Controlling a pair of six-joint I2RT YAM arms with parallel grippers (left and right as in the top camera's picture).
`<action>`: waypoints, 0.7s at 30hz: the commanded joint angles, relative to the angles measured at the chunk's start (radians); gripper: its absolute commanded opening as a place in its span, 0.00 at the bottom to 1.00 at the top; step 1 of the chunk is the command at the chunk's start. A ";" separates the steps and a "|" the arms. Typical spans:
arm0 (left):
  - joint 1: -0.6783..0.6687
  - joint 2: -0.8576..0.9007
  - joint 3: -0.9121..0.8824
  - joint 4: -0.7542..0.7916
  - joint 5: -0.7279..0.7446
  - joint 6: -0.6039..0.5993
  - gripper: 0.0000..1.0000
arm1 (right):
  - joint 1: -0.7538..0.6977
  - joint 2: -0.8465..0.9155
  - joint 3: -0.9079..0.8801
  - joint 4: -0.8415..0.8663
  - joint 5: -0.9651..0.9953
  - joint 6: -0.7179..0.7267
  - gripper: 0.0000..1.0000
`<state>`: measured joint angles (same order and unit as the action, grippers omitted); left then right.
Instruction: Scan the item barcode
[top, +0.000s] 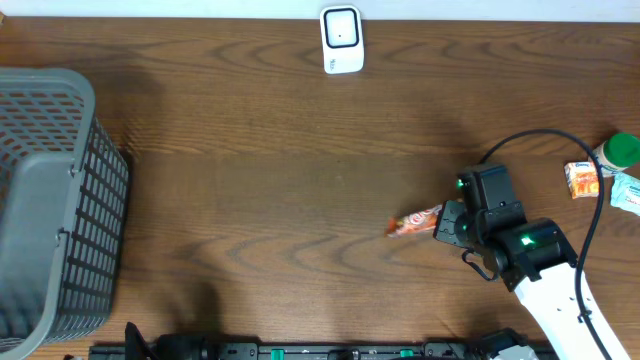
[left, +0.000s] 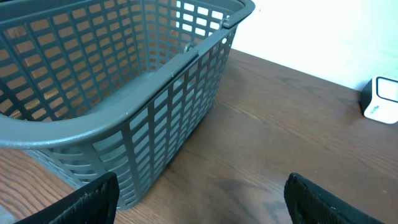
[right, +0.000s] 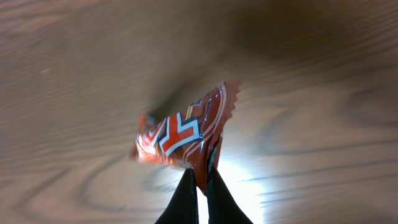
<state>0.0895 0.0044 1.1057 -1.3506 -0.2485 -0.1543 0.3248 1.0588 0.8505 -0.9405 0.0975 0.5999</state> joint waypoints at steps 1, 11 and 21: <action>-0.003 -0.001 0.000 0.001 0.002 -0.001 0.85 | 0.063 0.003 0.083 -0.041 0.274 -0.023 0.02; -0.003 -0.001 0.000 0.001 0.002 -0.001 0.85 | 0.147 0.146 0.277 -0.029 0.285 -0.063 0.02; -0.003 -0.001 0.000 0.001 0.002 -0.001 0.85 | 0.197 0.470 0.396 -0.050 0.156 -0.031 0.19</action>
<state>0.0895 0.0044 1.1057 -1.3506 -0.2485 -0.1543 0.5083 1.4925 1.1892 -0.9585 0.3145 0.5339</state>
